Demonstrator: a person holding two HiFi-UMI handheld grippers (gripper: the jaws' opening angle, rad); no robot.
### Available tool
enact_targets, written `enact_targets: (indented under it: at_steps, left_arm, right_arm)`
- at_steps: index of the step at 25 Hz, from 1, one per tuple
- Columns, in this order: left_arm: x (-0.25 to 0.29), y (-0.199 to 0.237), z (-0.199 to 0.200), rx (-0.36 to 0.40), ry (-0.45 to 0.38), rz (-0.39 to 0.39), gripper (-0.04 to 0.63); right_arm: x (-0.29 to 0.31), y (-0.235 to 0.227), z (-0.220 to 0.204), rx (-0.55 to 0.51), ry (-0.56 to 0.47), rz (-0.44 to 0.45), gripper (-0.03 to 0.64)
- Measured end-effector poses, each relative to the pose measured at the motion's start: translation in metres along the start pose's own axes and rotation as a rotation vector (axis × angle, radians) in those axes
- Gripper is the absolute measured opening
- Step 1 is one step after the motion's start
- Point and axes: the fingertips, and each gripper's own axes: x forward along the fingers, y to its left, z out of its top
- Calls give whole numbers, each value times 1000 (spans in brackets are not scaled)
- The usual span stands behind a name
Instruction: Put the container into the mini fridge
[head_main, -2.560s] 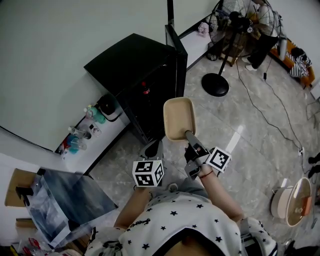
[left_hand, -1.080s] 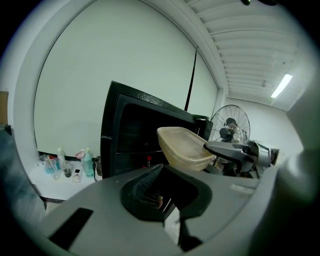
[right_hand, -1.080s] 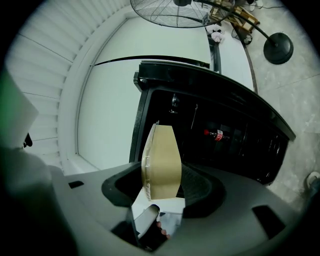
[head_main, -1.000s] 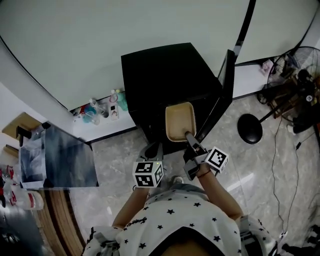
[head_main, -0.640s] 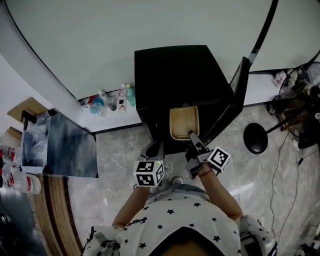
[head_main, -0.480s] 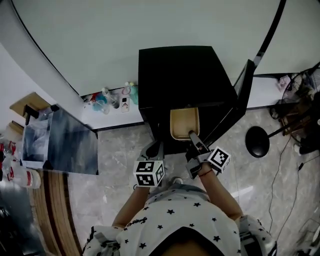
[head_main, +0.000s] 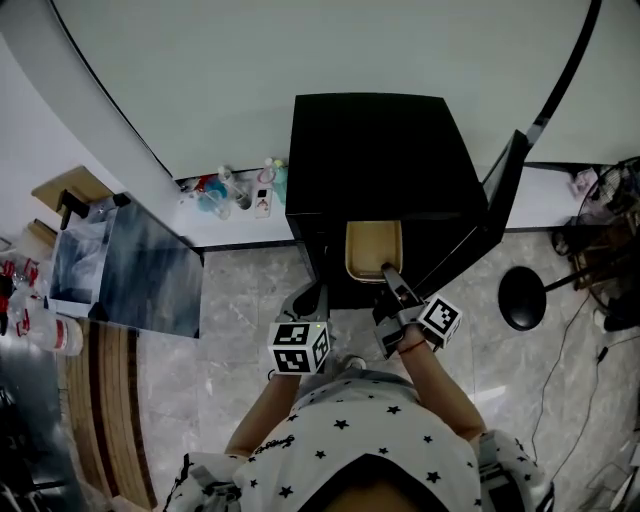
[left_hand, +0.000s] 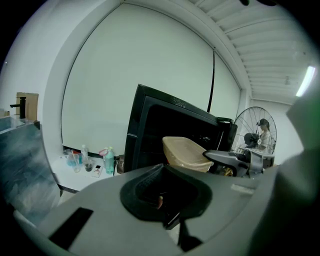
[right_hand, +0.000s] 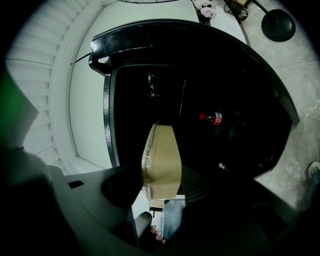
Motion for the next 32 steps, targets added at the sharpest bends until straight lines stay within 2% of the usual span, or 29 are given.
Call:
enact_targets:
  at_steps: [18,32]
  left_arm:
    - [-2,6,-3,-14,-2,61,12]
    - [6,11,2,-14,-9,68,12]
  right_arm:
    - [18,-13,13,89,5,14,215]
    - [50,-17,32,63,-9,13,216]
